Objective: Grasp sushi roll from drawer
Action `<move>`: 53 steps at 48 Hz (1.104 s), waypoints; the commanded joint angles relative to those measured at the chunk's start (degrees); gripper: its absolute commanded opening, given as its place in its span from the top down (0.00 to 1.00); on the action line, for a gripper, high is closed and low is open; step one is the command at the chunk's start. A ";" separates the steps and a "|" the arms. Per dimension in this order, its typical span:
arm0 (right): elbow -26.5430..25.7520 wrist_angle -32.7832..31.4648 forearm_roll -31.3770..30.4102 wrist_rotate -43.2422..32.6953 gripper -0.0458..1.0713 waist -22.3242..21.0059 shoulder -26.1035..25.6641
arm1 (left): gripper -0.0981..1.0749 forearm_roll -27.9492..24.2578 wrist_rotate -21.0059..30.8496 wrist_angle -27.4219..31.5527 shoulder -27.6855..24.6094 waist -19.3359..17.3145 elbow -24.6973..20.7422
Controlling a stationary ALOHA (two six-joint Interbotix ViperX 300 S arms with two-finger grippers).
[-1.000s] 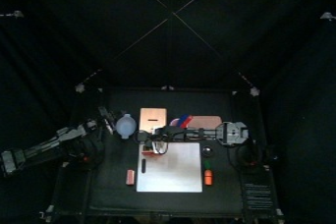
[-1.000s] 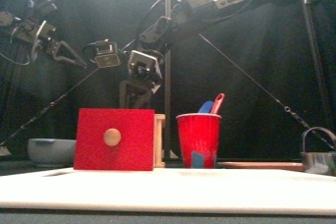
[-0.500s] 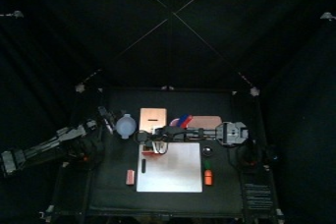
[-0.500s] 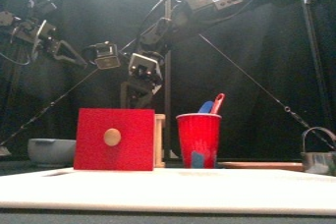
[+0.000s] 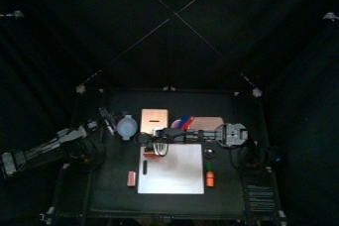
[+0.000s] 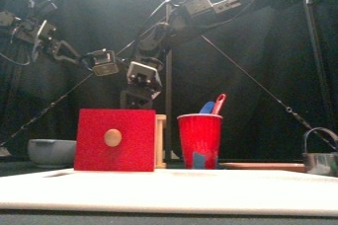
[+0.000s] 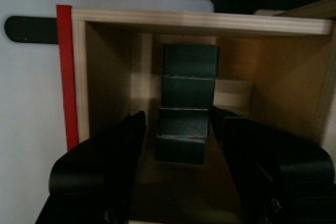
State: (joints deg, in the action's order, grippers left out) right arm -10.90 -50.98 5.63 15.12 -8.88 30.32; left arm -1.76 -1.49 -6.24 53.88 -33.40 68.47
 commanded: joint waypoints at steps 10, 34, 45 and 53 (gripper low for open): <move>-1.41 0.00 -2.72 -0.53 0.20 -0.18 -1.41 | 0.86 0.00 0.09 -0.53 -0.09 -0.70 -1.05; -2.37 -0.70 -2.72 -0.62 0.26 0.09 -1.23 | 0.86 0.00 0.09 -0.53 -0.09 -1.32 -0.88; -4.66 -4.48 -2.55 -1.14 0.26 0.09 -2.55 | 0.86 0.00 0.09 -0.53 -0.09 -1.85 -0.79; -6.50 -5.80 -2.37 -1.14 0.26 -0.09 -4.22 | 0.86 0.00 0.09 -0.53 -0.09 -2.02 -0.70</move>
State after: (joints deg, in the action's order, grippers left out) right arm -15.12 -56.51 3.08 14.06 -8.61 30.50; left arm -1.76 -1.49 -6.24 53.79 -35.16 68.82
